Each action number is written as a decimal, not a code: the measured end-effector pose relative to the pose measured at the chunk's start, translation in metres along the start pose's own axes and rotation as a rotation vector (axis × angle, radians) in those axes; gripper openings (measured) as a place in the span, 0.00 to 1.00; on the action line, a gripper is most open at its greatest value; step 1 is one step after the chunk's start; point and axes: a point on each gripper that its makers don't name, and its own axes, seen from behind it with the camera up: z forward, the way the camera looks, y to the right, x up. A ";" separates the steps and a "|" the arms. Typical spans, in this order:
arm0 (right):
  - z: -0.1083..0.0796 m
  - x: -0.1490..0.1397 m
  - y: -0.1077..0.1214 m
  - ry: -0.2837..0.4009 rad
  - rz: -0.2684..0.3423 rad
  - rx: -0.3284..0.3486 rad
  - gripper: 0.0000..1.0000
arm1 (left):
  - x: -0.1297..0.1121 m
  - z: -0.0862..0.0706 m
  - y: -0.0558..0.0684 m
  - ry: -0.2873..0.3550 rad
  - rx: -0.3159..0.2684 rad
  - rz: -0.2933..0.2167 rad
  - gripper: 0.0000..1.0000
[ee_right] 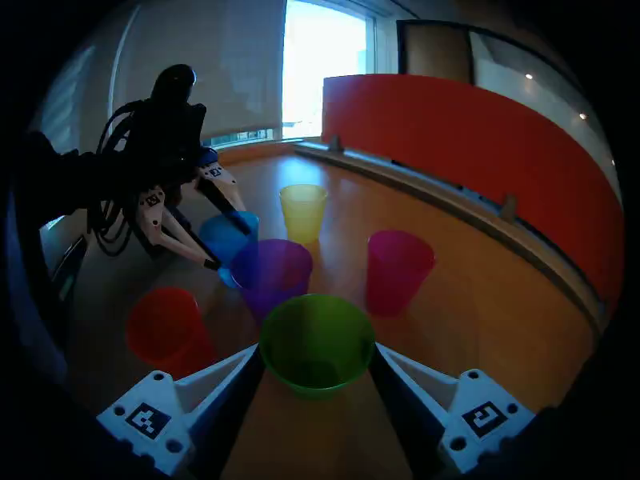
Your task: Pour water
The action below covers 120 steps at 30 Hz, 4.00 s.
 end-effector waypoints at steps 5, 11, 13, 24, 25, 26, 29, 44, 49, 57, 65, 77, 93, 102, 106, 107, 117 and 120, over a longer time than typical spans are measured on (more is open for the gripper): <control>-0.002 0.004 -0.001 0.012 0.004 0.001 0.91 | 0.001 -0.001 -0.003 0.004 0.011 -0.009 0.85; -0.008 0.014 0.002 0.029 0.006 -0.009 0.91 | 0.012 -0.009 -0.006 0.034 0.031 -0.020 0.85; -0.012 0.019 0.002 0.036 0.004 -0.014 0.91 | 0.017 -0.013 -0.007 0.047 0.039 -0.022 0.85; -0.036 0.059 0.001 0.097 -0.014 -0.040 0.91 | 0.050 -0.043 -0.012 0.106 0.111 -0.009 0.85; -0.039 0.063 0.001 0.104 -0.019 -0.043 0.91 | 0.054 -0.046 -0.013 0.114 0.120 -0.010 0.85; -0.041 0.067 0.000 0.111 -0.023 -0.046 0.91 | 0.058 -0.049 -0.013 0.121 0.128 -0.011 0.85; -0.049 0.079 -0.002 0.127 -0.033 -0.052 0.91 | 0.069 -0.058 -0.014 0.147 0.149 -0.012 0.85; -0.085 0.118 -0.022 0.202 -0.060 -0.067 0.91 | 0.101 -0.104 -0.006 0.219 0.220 -0.004 0.85; -0.091 0.126 -0.029 0.229 -0.065 -0.070 0.91 | 0.105 -0.114 -0.003 0.240 0.228 -0.007 0.85; -0.095 0.141 -0.036 0.296 -0.062 -0.086 0.92 | 0.112 -0.125 0.003 0.276 0.232 -0.005 0.85; -0.093 0.146 -0.040 0.350 -0.036 -0.078 0.92 | 0.117 -0.128 0.006 0.314 0.227 -0.020 0.85; -0.094 0.158 -0.048 0.407 -0.053 -0.077 0.92 | 0.125 -0.138 0.006 0.363 0.233 -0.013 0.85; -0.088 0.163 -0.055 0.437 -0.031 -0.047 0.91 | 0.145 -0.154 0.010 0.390 0.297 0.130 0.85; -0.082 0.162 -0.064 0.442 -0.030 -0.012 0.91 | 0.162 -0.157 0.011 0.383 0.346 0.239 0.85; -0.079 0.162 -0.070 0.442 -0.033 0.005 0.91 | 0.170 -0.158 0.011 0.389 0.365 0.275 0.85; -0.079 0.161 -0.071 0.442 -0.034 0.009 0.91 | 0.172 -0.159 0.010 0.390 0.370 0.284 0.85; -0.068 0.158 -0.084 0.435 -0.025 0.050 0.91 | 0.188 -0.163 0.013 0.384 0.405 0.402 0.85; -0.064 0.157 -0.088 0.435 -0.024 0.063 0.91 | 0.194 -0.164 0.015 0.390 0.411 0.425 0.85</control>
